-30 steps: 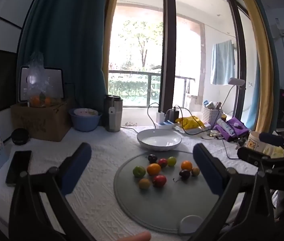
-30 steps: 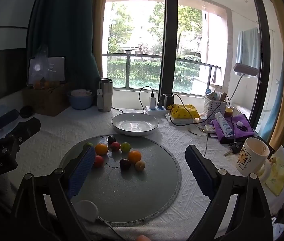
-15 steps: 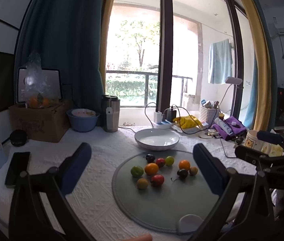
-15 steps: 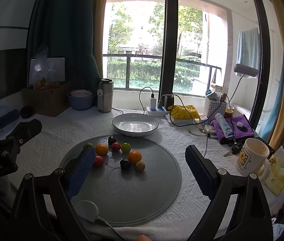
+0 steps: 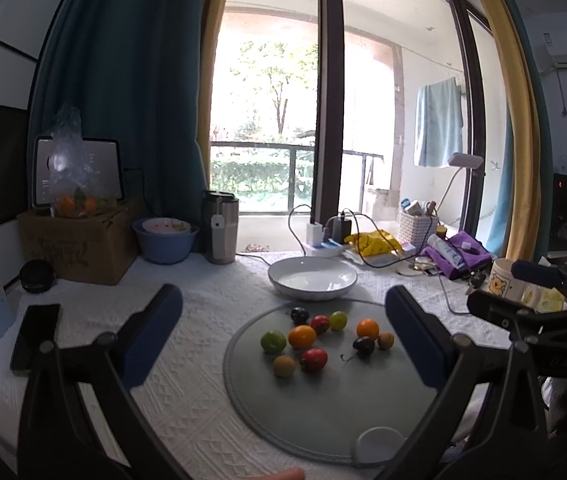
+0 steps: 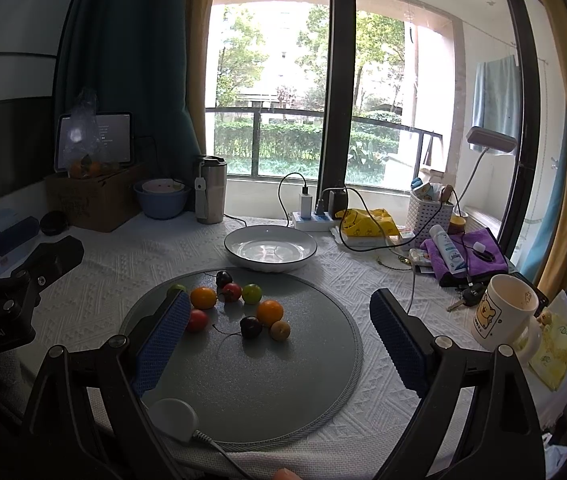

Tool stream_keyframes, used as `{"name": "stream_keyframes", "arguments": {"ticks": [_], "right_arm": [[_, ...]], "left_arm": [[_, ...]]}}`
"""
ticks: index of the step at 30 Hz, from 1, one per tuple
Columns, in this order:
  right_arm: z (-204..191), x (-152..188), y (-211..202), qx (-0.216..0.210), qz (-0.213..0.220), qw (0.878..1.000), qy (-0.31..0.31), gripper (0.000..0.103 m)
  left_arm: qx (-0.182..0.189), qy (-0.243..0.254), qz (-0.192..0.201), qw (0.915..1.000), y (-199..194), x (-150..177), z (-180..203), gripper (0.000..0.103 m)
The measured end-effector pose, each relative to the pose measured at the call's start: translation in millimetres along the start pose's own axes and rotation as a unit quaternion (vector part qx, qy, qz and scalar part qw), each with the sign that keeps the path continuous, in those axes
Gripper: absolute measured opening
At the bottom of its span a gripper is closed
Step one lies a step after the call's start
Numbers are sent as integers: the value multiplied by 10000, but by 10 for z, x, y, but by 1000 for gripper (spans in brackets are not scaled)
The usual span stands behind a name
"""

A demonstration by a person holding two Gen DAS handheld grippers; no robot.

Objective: Organize fruits

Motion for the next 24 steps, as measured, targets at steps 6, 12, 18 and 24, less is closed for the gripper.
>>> {"name": "stream_keyframes", "arguments": {"ticks": [6, 12, 18, 24], "right_arm": [[-5, -4, -4, 1, 5, 10000, -6, 93], [-5, -4, -6, -2, 6, 10000, -4, 93], [-19, -10, -5, -19, 2, 10000, -16, 93], [-22, -13, -4, -24, -3, 10000, -15, 93]], "left_arm": [[12, 5, 9, 10000, 0, -1, 14, 102], [9, 8, 10, 10000, -3, 3, 17, 102], [4, 7, 16, 10000, -3, 5, 18, 102], [5, 10, 16, 10000, -4, 8, 21, 102]]}}
Point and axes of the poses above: each gripper's, at about its wrist camera, not at the fingertips, and y roughly the way its jaws point, z to its right, x to its underside, the point moved 2 cm from there along y, roughly the way its jaws point, and after that the axes turned 14 degrees about -y, right-handed, at the moved point
